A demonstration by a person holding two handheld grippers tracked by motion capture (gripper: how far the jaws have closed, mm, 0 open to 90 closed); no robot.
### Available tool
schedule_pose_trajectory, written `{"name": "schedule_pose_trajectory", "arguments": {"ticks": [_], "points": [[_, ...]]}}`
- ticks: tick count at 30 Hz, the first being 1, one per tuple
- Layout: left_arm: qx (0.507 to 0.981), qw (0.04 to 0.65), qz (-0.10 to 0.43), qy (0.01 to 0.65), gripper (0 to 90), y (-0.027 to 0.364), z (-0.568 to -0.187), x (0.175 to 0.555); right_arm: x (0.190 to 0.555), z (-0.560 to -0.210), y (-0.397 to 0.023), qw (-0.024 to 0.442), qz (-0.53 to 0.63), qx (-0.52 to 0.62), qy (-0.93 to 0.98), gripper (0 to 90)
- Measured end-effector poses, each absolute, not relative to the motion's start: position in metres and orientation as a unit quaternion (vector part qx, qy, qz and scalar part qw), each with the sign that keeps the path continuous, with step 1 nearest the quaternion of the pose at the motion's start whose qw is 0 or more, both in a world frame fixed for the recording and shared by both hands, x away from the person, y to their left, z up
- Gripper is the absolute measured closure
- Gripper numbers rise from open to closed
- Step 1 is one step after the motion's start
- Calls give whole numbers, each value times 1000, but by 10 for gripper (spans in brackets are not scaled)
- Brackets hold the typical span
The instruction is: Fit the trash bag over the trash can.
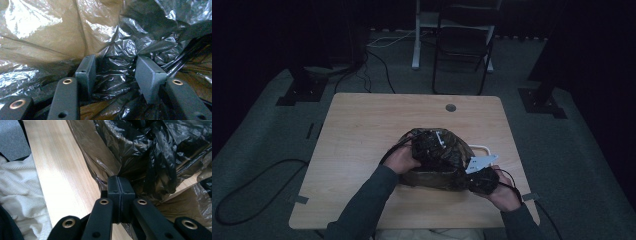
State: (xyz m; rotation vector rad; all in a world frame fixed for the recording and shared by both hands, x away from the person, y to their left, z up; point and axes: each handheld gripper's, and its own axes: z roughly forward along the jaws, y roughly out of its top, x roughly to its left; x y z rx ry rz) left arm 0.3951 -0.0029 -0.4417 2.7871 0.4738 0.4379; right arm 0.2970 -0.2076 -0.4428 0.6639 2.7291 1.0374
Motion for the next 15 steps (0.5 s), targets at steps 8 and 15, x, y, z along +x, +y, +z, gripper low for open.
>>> {"name": "schedule_pose_trajectory", "arguments": {"ticks": [8,15], "points": [[963,161,135,171,515,0,-439,397,297,-444,-208,73,344,221,910,856],[961,165,140,169,516,2,-437,395,298,-445,-208,70,346,222,909,786]]}}
